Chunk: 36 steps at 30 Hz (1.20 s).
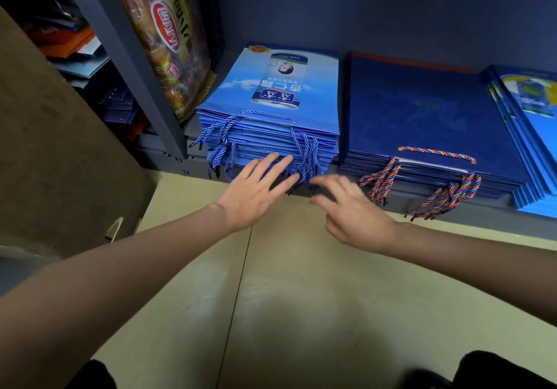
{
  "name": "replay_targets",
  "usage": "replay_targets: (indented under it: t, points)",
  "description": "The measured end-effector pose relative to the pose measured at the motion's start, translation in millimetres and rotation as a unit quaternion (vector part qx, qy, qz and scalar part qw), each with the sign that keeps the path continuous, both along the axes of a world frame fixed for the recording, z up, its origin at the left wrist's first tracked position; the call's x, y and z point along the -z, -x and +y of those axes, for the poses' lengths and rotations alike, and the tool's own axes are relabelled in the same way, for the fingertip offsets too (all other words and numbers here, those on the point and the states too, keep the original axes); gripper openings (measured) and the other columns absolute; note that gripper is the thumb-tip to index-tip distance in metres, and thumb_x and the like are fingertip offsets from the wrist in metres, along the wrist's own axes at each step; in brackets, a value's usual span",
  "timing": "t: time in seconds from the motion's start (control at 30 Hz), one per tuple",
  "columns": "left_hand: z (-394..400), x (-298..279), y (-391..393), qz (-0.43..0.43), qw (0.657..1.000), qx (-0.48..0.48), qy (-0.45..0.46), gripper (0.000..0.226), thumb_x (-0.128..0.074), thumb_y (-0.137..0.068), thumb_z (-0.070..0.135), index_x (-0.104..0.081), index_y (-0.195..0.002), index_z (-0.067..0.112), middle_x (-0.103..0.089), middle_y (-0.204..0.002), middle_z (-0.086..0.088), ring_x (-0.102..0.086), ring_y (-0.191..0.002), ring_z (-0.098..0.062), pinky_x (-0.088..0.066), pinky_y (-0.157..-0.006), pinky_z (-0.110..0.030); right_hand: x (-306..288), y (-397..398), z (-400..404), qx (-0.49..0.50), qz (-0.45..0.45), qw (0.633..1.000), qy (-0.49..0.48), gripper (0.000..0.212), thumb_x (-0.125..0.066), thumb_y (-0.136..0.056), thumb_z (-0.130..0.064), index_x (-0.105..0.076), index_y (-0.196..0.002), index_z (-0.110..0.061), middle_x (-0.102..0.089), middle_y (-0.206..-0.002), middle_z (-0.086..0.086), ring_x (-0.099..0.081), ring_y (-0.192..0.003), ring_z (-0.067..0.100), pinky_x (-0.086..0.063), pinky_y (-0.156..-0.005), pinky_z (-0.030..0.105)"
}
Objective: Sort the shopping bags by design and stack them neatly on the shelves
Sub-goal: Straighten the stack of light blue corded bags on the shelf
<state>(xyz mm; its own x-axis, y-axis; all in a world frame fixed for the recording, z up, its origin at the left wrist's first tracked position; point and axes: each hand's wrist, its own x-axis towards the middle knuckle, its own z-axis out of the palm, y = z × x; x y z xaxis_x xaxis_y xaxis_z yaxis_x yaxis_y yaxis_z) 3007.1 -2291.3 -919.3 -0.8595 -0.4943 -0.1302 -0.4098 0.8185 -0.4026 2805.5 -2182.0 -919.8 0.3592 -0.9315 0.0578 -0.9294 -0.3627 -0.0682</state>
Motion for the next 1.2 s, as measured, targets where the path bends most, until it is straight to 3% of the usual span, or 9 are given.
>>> replay_targets:
  t: [0.1, 0.23, 0.4, 0.5, 0.63, 0.73, 0.87, 1.03, 1.2]
  points:
    - [9, 7, 9, 0.041, 0.998, 0.038, 0.03, 0.062, -0.048, -0.082, 0.023, -0.04, -0.142, 0.008, -0.035, -0.149, -0.012, -0.037, -0.134, -0.028, -0.028, -0.107, -0.04, -4, -4, -9, 0.047, -0.026, 0.997, 0.053, 0.045, -0.049, -0.069, -0.008, -0.054, -0.113, -0.004, -0.043, -0.133, 0.024, -0.039, -0.118, 0.04, -0.046, -0.088, 0.051]
    - [13, 14, 19, -0.115, 0.992, 0.058, -0.001, 0.057, -0.03, -0.097, 0.014, -0.01, -0.148, -0.001, 0.011, -0.155, -0.023, 0.011, -0.144, -0.033, 0.002, -0.117, -0.04, 8, -13, -13, 0.031, 0.008, 0.999, -0.02, 0.054, -0.064, -0.063, -0.003, -0.05, -0.115, 0.0, -0.041, -0.133, 0.034, -0.05, -0.113, 0.051, -0.049, -0.087, 0.055]
    - [1, 15, -26, -0.1, 0.981, 0.161, -0.05, 0.048, -0.062, -0.082, 0.021, -0.053, -0.129, 0.016, -0.033, -0.149, -0.01, -0.031, -0.138, -0.026, -0.018, -0.115, -0.04, -1, -17, -4, -0.124, 0.083, 0.989, -0.021, 0.025, -0.066, -0.063, -0.016, -0.063, -0.086, -0.008, -0.062, -0.114, 0.019, -0.064, -0.075, 0.031, -0.055, -0.06, 0.032]
    - [-14, 6, -48, -0.041, 0.991, 0.12, -0.038, 0.063, -0.083, -0.051, 0.019, -0.067, -0.111, 0.015, -0.057, -0.129, -0.013, -0.058, -0.116, -0.028, -0.04, -0.102, -0.042, -13, -9, -18, -0.134, 0.125, 0.98, 0.077, 0.031, -0.039, -0.074, -0.019, -0.065, -0.086, -0.007, -0.062, -0.114, 0.017, -0.062, -0.089, 0.032, -0.047, -0.074, 0.037]
    - [-28, -6, -56, 0.001, 0.996, 0.08, 0.042, 0.065, -0.069, -0.068, 0.017, -0.054, -0.13, 0.005, -0.049, -0.137, -0.018, -0.051, -0.124, -0.031, -0.022, -0.108, -0.042, -14, -15, -37, -0.18, 0.186, 0.955, 0.145, 0.039, -0.03, -0.085, -0.011, -0.064, -0.104, -0.007, -0.053, -0.132, 0.018, -0.052, -0.121, 0.032, -0.026, -0.106, 0.044]
    - [-36, -7, -64, -0.125, 0.988, 0.009, 0.085, 0.063, -0.031, -0.099, 0.023, -0.001, -0.15, 0.003, -0.006, -0.158, -0.015, -0.011, -0.145, -0.027, 0.005, -0.115, -0.047, -11, -30, -50, -0.161, 0.298, 0.933, 0.123, 0.046, -0.041, -0.084, -0.015, -0.054, -0.128, -0.008, -0.044, -0.141, 0.02, -0.039, -0.134, 0.033, -0.012, -0.114, 0.052]
    - [-42, -11, -75, -0.222, 0.97, -0.015, 0.094, 0.059, -0.022, -0.101, 0.021, 0.01, -0.149, 0.007, 0.007, -0.158, -0.011, -0.001, -0.146, -0.027, 0.011, -0.112, -0.051, -9, -27, -56, -0.104, 0.417, 0.898, 0.098, 0.041, -0.04, -0.085, -0.014, -0.061, -0.12, -0.01, -0.059, -0.122, 0.015, -0.049, -0.125, 0.031, -0.017, -0.112, 0.054]
    - [-51, -18, -90, -0.2, 0.975, -0.012, 0.096, 0.055, -0.02, -0.101, 0.019, 0.001, -0.151, 0.01, -0.001, -0.158, -0.009, -0.005, -0.145, -0.028, 0.009, -0.114, -0.05, -17, -18, -50, -0.145, 0.322, 0.926, 0.131, 0.022, -0.044, -0.078, -0.001, -0.065, -0.07, -0.006, -0.058, -0.072, 0.012, -0.058, -0.083, 0.033, -0.027, -0.11, 0.058]
    - [-48, -13, -94, -0.115, 0.99, 0.016, 0.082, 0.06, -0.037, -0.091, 0.02, -0.023, -0.149, 0.016, -0.03, -0.151, -0.011, -0.03, -0.139, -0.025, -0.008, -0.115, -0.046, -36, -45, -81, -0.15, 0.192, 0.936, 0.253, 0.025, -0.045, -0.085, -0.015, -0.061, -0.103, -0.009, -0.059, -0.123, 0.016, -0.056, -0.112, 0.032, -0.025, -0.108, 0.051]
